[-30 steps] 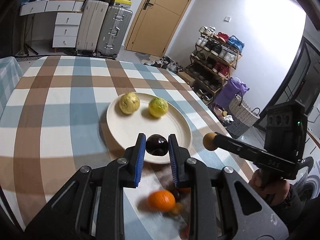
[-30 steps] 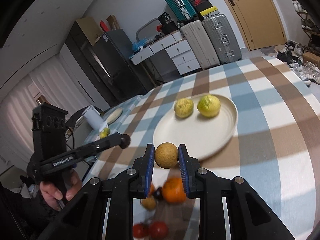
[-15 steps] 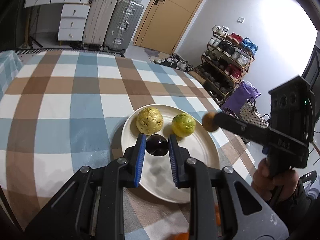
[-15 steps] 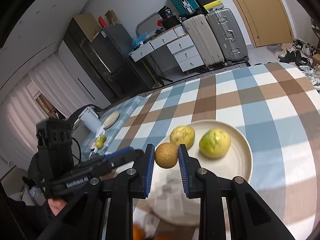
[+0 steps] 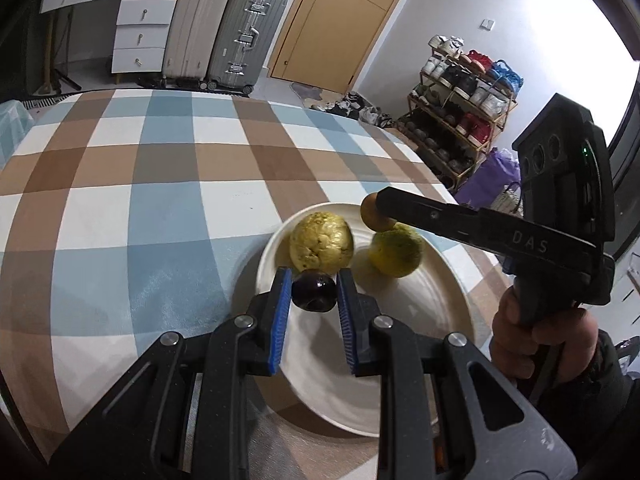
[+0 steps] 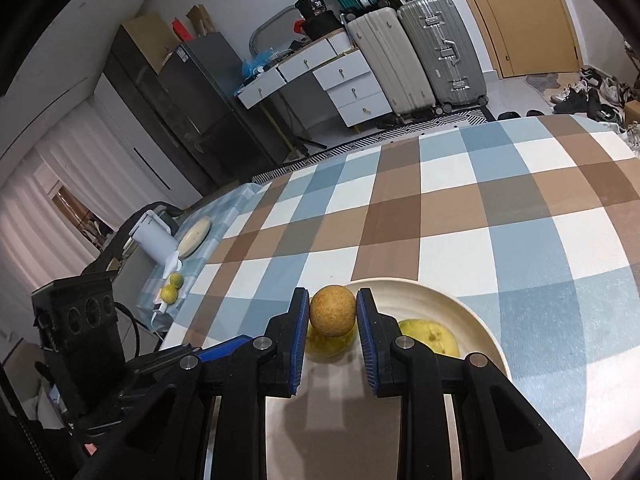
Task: Organize fruits
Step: 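Lift both held fruits and carry them over the white plate, then open both tools to drop the fruits on the plate and withdraw, then move the right tool toward the red tomatoes, then close the right tool on a red tomato, then grasp the other red tomato with the left tool while the right tool holds its tomato, then carry both held tomatoes over the white plate and lower them onto it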
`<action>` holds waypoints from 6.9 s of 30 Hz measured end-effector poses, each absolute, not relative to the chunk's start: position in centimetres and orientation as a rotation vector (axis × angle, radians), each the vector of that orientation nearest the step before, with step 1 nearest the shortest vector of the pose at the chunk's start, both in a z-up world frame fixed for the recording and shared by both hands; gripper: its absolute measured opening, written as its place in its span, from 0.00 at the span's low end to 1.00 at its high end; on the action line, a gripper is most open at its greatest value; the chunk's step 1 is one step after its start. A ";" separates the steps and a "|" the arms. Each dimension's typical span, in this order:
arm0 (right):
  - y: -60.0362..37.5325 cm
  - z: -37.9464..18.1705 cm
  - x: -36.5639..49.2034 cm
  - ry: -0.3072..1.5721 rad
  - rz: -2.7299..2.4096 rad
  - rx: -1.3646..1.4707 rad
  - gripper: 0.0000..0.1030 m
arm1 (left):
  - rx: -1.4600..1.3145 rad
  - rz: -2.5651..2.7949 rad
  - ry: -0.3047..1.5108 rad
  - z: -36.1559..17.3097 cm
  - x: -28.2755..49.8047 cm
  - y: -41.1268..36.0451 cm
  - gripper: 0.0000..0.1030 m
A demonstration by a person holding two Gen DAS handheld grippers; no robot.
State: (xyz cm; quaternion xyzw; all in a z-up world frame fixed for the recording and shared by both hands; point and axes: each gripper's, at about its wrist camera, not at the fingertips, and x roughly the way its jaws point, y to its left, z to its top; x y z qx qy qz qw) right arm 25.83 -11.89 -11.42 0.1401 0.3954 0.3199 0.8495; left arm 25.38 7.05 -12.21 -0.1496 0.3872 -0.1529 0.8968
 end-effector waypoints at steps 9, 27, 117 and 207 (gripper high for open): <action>-11.0 -11.9 26.5 0.829 0.638 0.248 0.26 | -0.288 -0.322 0.812 -12.7 25.9 6.7 0.20; -15.0 -6.7 18.4 0.618 0.618 0.266 0.85 | -0.255 -0.295 0.743 -8.5 21.3 6.0 0.72; -17.1 -17.3 -1.5 0.900 0.715 0.369 0.28 | -0.227 -0.214 0.843 -12.0 1.7 2.7 0.99; -12.6 -12.8 20.0 0.914 0.741 0.363 0.28 | -0.132 -0.352 0.903 -12.5 21.1 3.9 0.24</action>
